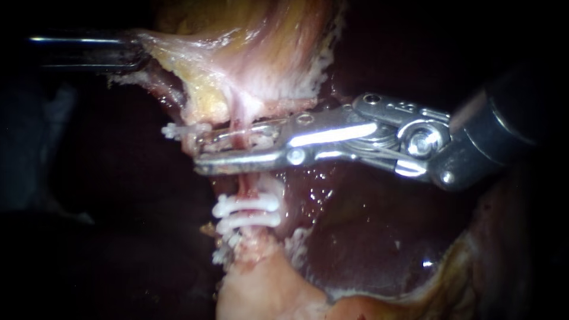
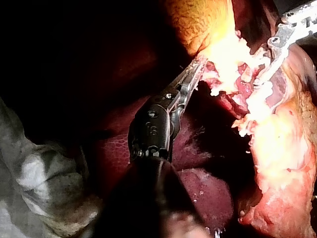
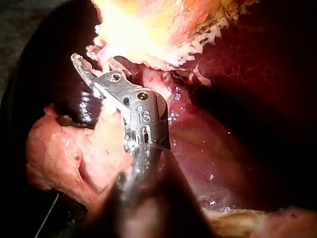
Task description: Clipping third clip right tube
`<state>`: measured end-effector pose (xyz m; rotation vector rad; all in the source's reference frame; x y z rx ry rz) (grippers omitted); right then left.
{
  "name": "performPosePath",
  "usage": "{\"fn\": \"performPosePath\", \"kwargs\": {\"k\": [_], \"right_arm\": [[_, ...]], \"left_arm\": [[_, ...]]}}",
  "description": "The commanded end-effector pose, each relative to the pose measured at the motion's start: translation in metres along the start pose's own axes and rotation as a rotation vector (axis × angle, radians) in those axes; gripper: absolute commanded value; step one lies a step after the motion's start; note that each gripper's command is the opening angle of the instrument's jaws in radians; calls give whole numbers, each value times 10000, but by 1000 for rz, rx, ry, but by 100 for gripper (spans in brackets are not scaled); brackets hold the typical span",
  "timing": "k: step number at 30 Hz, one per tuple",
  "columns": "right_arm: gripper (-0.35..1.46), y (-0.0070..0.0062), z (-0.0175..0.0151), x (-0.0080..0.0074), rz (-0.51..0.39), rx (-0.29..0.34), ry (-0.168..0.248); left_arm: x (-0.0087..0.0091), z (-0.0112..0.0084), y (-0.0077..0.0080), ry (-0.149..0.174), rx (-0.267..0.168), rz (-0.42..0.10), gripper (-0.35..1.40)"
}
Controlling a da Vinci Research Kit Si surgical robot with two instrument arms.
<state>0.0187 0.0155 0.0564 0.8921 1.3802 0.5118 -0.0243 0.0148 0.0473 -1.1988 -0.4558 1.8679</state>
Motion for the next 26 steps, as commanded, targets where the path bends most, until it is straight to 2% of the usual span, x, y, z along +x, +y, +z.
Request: {"fn": "performPosePath", "kwargs": {"k": [1,5,10,15,26], "right_arm": [[-13,0,1,1,3,-4,2],[-35,3,-2,0,15,-3,2],[-35,5,-10,-3,55,-2,-5],[-35,5,-12,-4,58,-19,-59],[-35,6,-11,-6,56,-19,-59]], "left_arm": [[0,0,0,0,0,0,-35],[0,0,0,0,0,0,-35],[0,0,0,0,0,0,-35],[0,0,0,0,0,0,-35],[0,0,0,0,0,0,-35]]}}
